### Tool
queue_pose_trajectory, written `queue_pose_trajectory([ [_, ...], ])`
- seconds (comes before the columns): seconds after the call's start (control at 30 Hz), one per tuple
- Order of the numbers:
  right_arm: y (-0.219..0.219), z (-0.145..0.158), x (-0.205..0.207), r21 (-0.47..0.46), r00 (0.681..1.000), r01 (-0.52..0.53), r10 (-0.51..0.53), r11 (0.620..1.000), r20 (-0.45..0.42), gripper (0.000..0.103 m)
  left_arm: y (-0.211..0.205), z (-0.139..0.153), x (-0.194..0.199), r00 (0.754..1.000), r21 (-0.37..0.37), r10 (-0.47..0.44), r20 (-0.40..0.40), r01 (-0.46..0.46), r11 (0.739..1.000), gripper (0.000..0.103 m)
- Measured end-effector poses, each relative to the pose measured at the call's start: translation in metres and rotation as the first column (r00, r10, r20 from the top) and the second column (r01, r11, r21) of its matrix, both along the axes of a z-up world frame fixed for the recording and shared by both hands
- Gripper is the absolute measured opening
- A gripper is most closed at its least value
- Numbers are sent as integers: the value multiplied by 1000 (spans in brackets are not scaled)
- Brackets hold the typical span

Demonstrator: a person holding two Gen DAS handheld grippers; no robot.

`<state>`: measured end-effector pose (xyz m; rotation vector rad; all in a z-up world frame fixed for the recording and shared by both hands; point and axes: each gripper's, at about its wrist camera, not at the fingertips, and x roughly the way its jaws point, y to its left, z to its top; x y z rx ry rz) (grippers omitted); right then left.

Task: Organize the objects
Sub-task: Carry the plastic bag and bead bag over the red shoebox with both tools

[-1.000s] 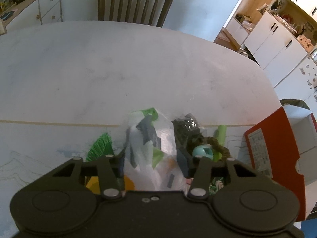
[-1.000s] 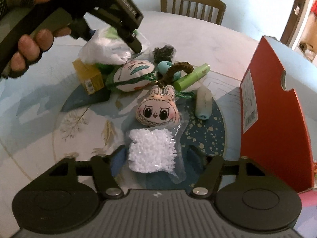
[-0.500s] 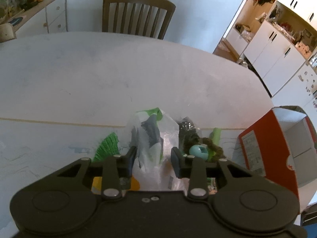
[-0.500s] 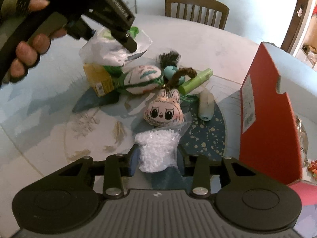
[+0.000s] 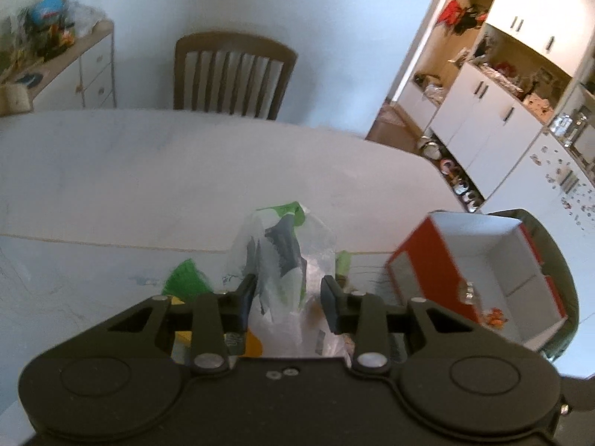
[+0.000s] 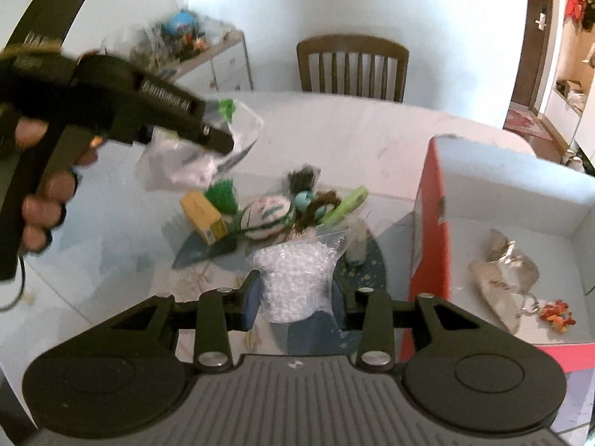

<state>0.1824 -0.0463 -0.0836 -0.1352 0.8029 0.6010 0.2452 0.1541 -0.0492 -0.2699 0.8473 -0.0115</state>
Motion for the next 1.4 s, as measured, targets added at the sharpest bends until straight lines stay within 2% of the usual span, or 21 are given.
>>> queue_pose_trajectory([
  [0.2, -25, 24, 0, 30, 999, 38, -38, 999, 18, 38, -32, 25, -12, 997, 0, -58, 52, 58, 998, 35],
  [0.43, -60, 44, 1, 55, 995, 86, -88, 995, 40, 38, -73, 38, -13, 988, 0, -132, 84, 133, 991, 35],
  [0.97, -170, 46, 38, 3, 961, 269, -268, 963, 72, 38, -161, 26, 7, 964, 28, -261, 59, 259, 965, 35],
  [1.13, -197, 39, 56, -14, 955, 291, -289, 957, 71, 38, -184, 19, 17, 959, 32, -279, 43, 278, 960, 35],
  [1.4, -228, 27, 96, -12, 960, 281, -280, 960, 19, 38, -220, 4, 37, 956, 66, -295, 0, 294, 953, 35],
])
